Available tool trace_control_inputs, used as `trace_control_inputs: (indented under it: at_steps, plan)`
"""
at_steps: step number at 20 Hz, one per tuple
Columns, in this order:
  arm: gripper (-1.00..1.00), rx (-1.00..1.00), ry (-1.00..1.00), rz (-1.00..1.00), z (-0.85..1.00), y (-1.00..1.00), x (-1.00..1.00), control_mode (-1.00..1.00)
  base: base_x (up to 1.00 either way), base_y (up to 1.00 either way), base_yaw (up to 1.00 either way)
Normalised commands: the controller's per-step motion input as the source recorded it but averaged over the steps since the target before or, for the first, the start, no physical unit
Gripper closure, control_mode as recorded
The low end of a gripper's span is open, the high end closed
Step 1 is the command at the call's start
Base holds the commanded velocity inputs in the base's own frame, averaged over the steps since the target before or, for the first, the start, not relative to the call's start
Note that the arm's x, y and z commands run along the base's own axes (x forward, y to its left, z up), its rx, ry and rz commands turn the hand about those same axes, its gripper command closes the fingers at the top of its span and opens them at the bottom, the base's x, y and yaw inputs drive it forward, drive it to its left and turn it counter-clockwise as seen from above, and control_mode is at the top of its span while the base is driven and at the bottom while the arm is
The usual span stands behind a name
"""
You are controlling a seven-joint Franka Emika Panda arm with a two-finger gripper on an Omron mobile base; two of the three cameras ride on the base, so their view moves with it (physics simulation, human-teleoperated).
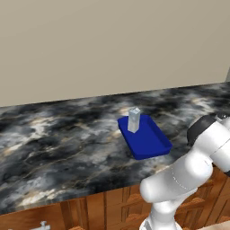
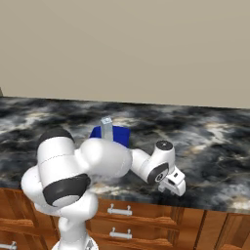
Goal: Take out the milk from the fridge and place it on the tray on the counter. Then take the sugar cube near the tray and place it in the tray.
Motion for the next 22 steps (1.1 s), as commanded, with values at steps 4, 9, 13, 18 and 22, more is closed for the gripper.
trace_control_inputs:
  at_steps: [4, 9, 13, 18, 22]
  plan:
    - [-1.0, 0.0, 0.01, 0.0, -0.11, 0.03, 0.0, -1.0, 0.0, 0.0, 0.0]
    - [-1.0, 0.0, 0.0, 0.0, -0.1, 0.0, 0.0, -1.0, 0.0, 0.0, 0.0]
    - [1.0, 0.0, 0.0, 0.0, -0.15, 0.0, 0.0, -1.0, 0.0, 0.0, 0.0]
    - [1.0, 0.0, 0.0, 0.0, -0.14, 0.0, 0.0, -1.0, 0.0, 0.0, 0.0]
    - [1.0, 0.0, 0.0, 0.0, -0.17, 0.01, 0.0, -1.0, 0.0, 0.0, 0.0]
